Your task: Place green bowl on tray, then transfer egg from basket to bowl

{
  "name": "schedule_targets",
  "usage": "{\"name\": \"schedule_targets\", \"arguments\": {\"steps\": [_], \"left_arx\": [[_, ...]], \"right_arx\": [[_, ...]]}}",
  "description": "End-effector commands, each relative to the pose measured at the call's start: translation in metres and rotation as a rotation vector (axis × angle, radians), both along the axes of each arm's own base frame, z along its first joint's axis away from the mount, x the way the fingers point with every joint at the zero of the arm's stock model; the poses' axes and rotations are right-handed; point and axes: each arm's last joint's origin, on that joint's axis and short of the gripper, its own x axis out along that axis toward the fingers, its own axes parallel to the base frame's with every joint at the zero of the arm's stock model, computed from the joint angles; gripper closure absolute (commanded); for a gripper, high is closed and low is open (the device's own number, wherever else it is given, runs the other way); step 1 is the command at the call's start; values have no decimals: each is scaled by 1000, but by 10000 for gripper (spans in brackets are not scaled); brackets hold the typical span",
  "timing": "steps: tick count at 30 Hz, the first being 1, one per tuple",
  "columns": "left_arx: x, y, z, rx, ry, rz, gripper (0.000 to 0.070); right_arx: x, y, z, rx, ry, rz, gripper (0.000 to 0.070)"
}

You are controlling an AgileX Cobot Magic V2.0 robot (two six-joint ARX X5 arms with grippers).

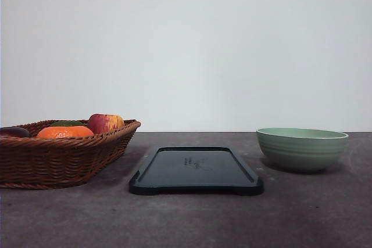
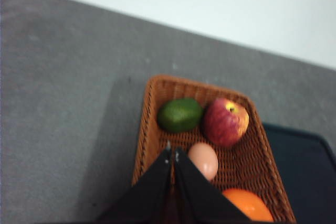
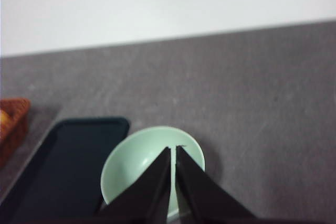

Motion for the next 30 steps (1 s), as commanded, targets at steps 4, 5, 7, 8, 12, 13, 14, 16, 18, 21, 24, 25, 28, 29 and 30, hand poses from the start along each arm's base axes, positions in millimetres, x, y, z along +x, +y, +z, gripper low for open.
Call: {"name": "schedule_targets", "arguments": {"steps": [4, 5, 7, 8, 12, 13, 14, 16, 18, 21, 24, 25, 28, 29, 30], "left_arx": [[27, -1, 13, 30, 85, -62, 700], [32, -2, 14, 26, 106, -69, 700], [43, -2, 15, 20, 156, -80, 700], [48, -2, 15, 16, 180, -88, 700], [65, -3, 15, -7, 291, -130, 700], [69, -4, 14, -10, 319, -139, 700], [71, -4, 13, -8, 341, -145, 700], [77, -4, 11, -4, 386, -151, 700], [81, -4, 7, -6, 414, -152, 700], [84, -4, 4, 2, 428, -157, 699], [84, -4, 4, 20, 422, -169, 600], [84, -4, 4, 20, 421, -169, 527], [84, -4, 4, 20, 422, -169, 379], [84, -4, 4, 20, 423, -169, 379], [84, -4, 4, 20, 423, -169, 378]], "right_arx": [[26, 1, 5, -19, 137, 9, 695], [31, 1, 5, -20, 169, 10, 695], [40, 2, 5, -26, 235, 12, 695], [44, 2, 4, -32, 263, 14, 695], [59, 3, 1, -55, 387, 27, 695], [62, 3, 0, -64, 413, 32, 695], [65, 3, -1, -73, 439, 38, 695], [70, 3, -3, -89, 488, 49, 695], [74, 3, -7, -96, 520, 54, 695], [76, 3, -10, -113, 539, 67, 693], [77, 3, -11, -120, 540, 71, 578], [77, 3, -11, -120, 540, 71, 489], [76, 3, -11, -120, 545, 71, 347], [76, 3, -11, -119, 545, 71, 347], [76, 3, -11, -118, 545, 70, 347]]}}
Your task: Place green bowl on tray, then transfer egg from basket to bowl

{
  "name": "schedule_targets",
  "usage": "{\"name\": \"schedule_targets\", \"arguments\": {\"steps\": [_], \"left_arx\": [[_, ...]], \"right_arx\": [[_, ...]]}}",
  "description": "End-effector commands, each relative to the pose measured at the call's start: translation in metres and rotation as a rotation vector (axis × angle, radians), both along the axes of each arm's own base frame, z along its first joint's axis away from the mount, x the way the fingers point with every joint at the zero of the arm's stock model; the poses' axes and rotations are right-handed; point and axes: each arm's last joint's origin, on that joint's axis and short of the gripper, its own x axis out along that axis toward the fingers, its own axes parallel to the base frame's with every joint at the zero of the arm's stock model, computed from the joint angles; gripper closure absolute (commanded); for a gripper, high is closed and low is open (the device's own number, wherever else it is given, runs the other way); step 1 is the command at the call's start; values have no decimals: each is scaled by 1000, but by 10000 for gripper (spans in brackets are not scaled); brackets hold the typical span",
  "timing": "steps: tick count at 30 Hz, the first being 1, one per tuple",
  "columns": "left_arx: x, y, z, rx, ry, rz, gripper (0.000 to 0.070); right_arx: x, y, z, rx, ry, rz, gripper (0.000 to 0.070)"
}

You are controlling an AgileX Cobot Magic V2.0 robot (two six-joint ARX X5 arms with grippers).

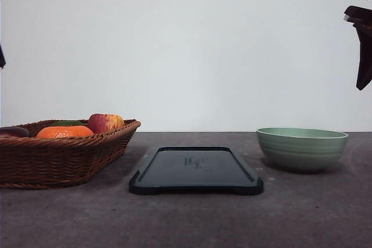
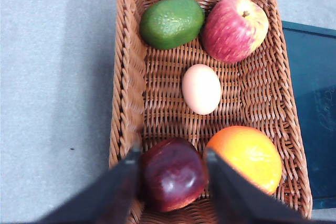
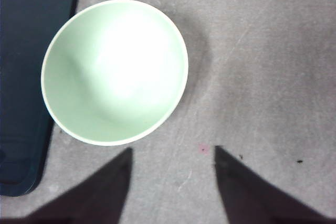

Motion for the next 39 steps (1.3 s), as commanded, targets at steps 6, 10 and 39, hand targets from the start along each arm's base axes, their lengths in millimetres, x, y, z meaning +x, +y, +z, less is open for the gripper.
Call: {"name": "schedule_targets", "arguments": {"steps": [6, 10, 39], "left_arx": [[3, 0, 5, 6, -23, -10, 379], [3, 0, 6, 7, -26, -9, 380], [3, 0, 6, -5, -26, 0, 385]], "right_arx": [[4, 1, 6, 20, -17, 11, 351], [6, 1, 12, 22, -14, 10, 354], [120, 6, -37, -3, 362, 21, 426]]}}
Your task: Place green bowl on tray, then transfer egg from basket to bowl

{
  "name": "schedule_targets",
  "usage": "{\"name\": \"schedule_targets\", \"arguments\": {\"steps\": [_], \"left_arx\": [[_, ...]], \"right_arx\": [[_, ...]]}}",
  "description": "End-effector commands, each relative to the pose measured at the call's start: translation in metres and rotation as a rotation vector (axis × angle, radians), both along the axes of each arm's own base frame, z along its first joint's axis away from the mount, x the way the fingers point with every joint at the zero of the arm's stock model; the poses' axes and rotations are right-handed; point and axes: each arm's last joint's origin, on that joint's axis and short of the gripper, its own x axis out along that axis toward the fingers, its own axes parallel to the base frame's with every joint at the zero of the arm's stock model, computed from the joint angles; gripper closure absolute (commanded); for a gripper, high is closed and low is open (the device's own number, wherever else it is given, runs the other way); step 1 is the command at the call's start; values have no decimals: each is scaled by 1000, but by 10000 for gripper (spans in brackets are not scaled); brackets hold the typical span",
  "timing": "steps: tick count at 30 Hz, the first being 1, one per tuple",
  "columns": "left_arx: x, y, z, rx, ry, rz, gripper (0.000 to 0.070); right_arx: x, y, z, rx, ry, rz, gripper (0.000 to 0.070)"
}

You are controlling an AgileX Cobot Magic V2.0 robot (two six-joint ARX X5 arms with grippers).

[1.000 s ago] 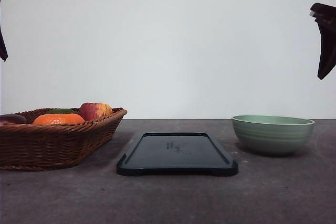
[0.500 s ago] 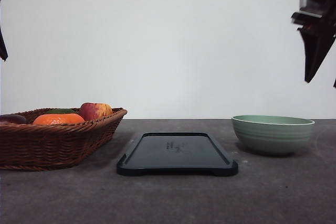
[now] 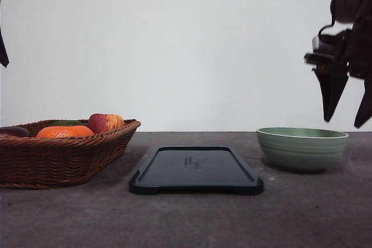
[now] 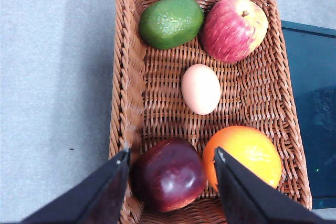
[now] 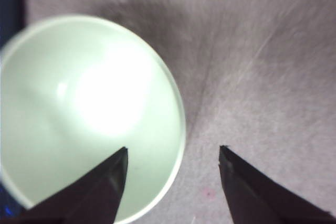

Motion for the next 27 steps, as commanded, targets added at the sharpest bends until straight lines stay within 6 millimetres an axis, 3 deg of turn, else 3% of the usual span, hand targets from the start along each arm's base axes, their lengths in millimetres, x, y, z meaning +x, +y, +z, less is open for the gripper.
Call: {"name": "schedule_targets", "arguments": {"steps": [1, 4, 5, 11, 18, 22, 27], "left_arx": [[3, 0, 6, -3, -27, 0, 384], [3, 0, 6, -3, -27, 0, 385], [3, 0, 6, -3, -27, 0, 385], [3, 0, 6, -3, -27, 0, 385], [3, 0, 6, -3, -27, 0, 385], [3, 0, 6, -3, -29, 0, 385], [3, 0, 6, -3, -30, 0, 385]], "right_arx": [[7, 0, -6, -3, 8, 15, 469], [10, 0, -14, -11, 21, 30, 687], [11, 0, -15, -12, 21, 31, 698], [10, 0, -10, -13, 44, 34, 700], [8, 5, 28, -16, 115, 53, 700], [8, 19, 52, -16, 94, 91, 700], [15, 52, 68, -14, 28, 174, 700]]}}
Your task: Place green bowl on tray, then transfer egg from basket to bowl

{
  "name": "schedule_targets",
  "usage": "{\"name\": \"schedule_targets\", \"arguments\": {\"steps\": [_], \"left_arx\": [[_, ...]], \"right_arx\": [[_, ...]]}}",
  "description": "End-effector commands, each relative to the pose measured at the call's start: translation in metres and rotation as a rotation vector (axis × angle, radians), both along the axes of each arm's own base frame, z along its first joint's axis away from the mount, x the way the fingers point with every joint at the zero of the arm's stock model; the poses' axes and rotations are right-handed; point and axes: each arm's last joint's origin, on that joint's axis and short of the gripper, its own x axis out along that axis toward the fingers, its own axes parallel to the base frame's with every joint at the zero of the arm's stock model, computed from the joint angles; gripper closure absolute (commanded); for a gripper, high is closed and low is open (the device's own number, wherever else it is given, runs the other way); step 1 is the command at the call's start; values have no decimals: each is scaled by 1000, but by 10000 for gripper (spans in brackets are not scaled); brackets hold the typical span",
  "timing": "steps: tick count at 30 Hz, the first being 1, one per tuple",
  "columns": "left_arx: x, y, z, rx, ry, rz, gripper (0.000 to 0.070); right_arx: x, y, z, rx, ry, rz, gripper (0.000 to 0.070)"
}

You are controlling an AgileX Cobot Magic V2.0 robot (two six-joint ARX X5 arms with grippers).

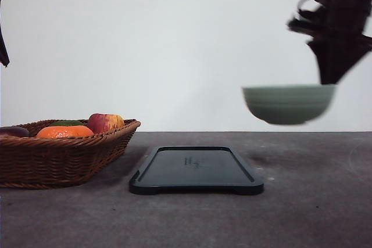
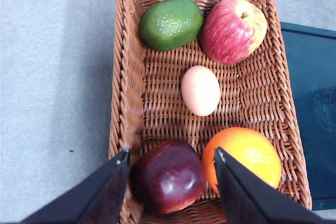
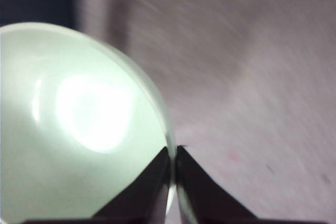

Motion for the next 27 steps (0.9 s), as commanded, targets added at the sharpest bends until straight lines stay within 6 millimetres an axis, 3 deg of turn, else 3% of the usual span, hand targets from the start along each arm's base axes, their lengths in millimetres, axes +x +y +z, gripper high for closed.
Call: {"name": "schedule_targets", "arguments": {"steps": [1, 9, 14, 19, 27], "left_arx": [[3, 0, 6, -3, -26, 0, 385], [4, 0, 6, -3, -31, 0, 385], [4, 0, 6, -3, -36, 0, 385], [4, 0, 6, -3, -35, 0, 385], [4, 0, 6, -3, -35, 0, 385]], "right_arx": [[11, 15, -5, 3, -11, 42, 700], [25, 78, -20, 7, -19, 180, 700], [30, 106, -36, 16, -43, 233, 700], [36, 119, -52, 22, -46, 241, 700], [42, 123, -62, -4, -68, 236, 700]]}}
